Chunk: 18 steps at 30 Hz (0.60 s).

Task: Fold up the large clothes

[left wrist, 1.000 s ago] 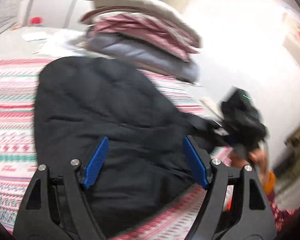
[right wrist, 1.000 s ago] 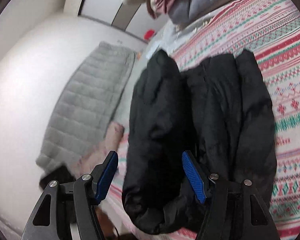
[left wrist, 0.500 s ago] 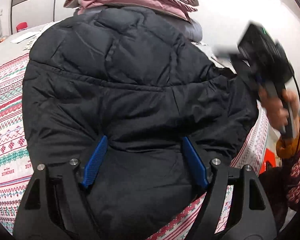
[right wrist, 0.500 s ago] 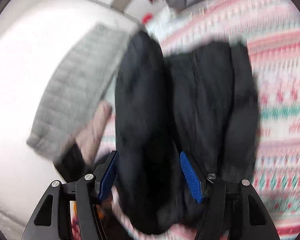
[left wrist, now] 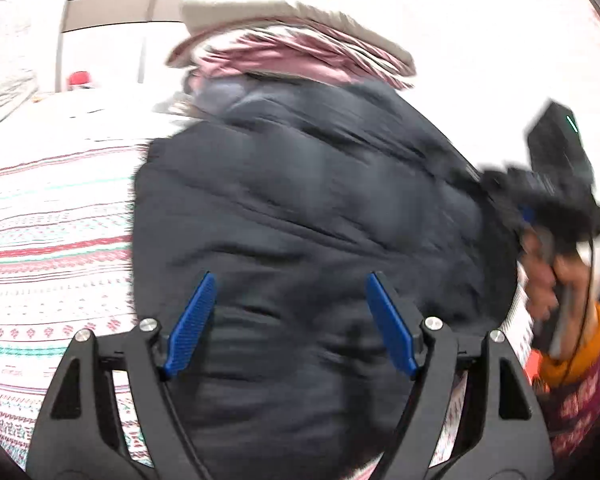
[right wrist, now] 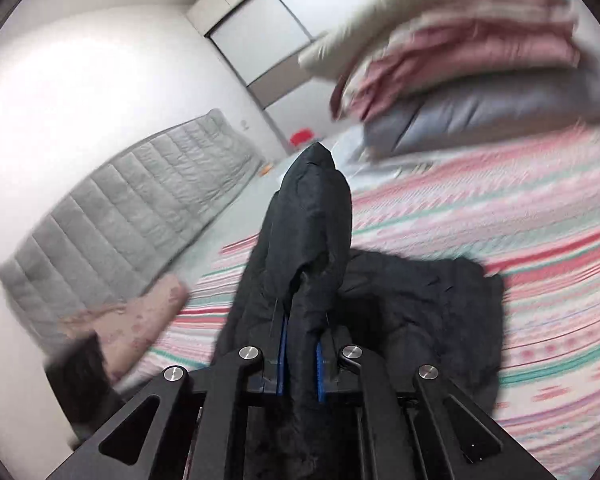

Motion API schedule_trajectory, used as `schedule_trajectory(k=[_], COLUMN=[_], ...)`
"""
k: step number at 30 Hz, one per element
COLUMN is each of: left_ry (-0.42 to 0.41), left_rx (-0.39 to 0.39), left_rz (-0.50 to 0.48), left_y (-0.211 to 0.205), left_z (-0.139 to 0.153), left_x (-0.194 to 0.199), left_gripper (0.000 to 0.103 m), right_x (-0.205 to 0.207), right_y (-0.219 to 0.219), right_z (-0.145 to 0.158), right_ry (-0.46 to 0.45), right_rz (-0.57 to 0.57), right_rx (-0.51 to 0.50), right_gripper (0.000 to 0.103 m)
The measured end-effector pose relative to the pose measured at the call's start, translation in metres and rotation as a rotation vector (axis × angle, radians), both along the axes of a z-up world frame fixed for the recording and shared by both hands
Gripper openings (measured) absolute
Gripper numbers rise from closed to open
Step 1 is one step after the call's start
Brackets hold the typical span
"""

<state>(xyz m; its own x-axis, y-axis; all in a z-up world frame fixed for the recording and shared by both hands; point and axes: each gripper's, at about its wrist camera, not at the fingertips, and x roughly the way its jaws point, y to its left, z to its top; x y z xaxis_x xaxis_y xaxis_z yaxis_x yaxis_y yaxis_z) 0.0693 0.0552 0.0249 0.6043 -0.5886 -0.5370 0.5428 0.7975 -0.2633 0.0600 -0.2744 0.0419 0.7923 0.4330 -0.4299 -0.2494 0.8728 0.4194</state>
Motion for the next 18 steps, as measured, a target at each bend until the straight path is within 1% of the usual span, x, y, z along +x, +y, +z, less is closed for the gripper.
schedule_trajectory(k=[1, 3, 6, 7, 8, 10, 12, 14, 16, 18], left_ry=[0.011, 0.049, 0.097, 0.108, 0.119, 0.142, 0.174, 0.211, 0.265, 0.326], left_rx=[-0.001, 0.004, 0.037, 0.051, 0.06, 0.045, 0.022, -0.01, -0.036, -0.066], left_rz=[0.025, 0.066, 0.098, 0.105, 0.109, 0.108, 0.112, 0.099, 0.085, 0.071], left_y=[0.002, 0.004, 0.001, -0.001, -0.002, -0.004, -0.003, -0.002, -0.002, -0.001], left_z=[-0.001, -0.007, -0.019, -0.024, -0.026, -0.032, -0.036, -0.042, -0.05, -0.058], left_x=[0.004, 0.013, 0.024, 0.027, 0.031, 0.036, 0.04, 0.044, 0.049, 0.055], left_gripper=[0.078, 0.078, 0.078, 0.078, 0.078, 0.083, 0.085, 0.086, 0.089, 0.09], right_x=[-0.011, -0.022, -0.025, -0.023, -0.023, -0.016, -0.013, -0.011, -0.007, -0.005], right_y=[-0.005, -0.02, -0.045, -0.053, -0.059, -0.073, -0.085, -0.089, -0.089, -0.086], right_z=[0.001, -0.006, -0.027, -0.04, -0.047, -0.071, -0.082, -0.093, -0.104, -0.11], right_ry=[0.002, 0.042, 0.145, 0.193, 0.222, 0.318, 0.359, 0.389, 0.416, 0.438], right_rz=[-0.031, -0.089, -0.157, -0.178, -0.186, -0.201, -0.2, -0.202, -0.209, -0.212], right_rx=[-0.021, -0.026, -0.032, -0.038, -0.037, 0.017, 0.062, 0.062, 0.039, 0.027], right_gripper=[0.01, 0.01, 0.01, 0.01, 0.01, 0.01, 0.011, 0.013, 0.018, 0.027])
